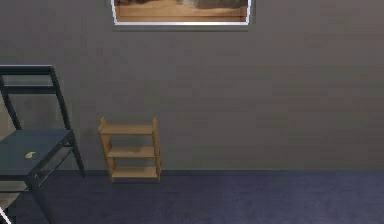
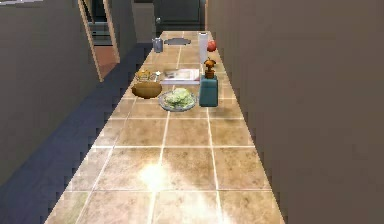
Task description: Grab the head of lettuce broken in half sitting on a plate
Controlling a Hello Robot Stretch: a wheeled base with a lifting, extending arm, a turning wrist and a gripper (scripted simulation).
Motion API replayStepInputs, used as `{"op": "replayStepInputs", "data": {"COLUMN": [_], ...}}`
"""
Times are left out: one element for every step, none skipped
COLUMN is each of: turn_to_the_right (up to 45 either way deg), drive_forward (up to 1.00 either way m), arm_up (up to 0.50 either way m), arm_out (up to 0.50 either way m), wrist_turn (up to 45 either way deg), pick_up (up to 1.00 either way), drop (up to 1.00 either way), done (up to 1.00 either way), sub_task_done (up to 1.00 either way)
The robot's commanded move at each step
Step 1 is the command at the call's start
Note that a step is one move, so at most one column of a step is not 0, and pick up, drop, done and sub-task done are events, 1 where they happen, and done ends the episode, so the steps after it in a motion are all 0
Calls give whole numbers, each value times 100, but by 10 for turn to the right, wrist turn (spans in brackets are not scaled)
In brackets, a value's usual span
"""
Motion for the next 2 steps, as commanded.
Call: {"op": "replayStepInputs", "data": {"turn_to_the_right": [0,0], "drive_forward": [0,0], "arm_up": [50,38], "arm_out": [0,0], "wrist_turn": [0,0], "pick_up": [0,0], "drop": [0,0], "done": [0,0], "sub_task_done": [0,0]}}
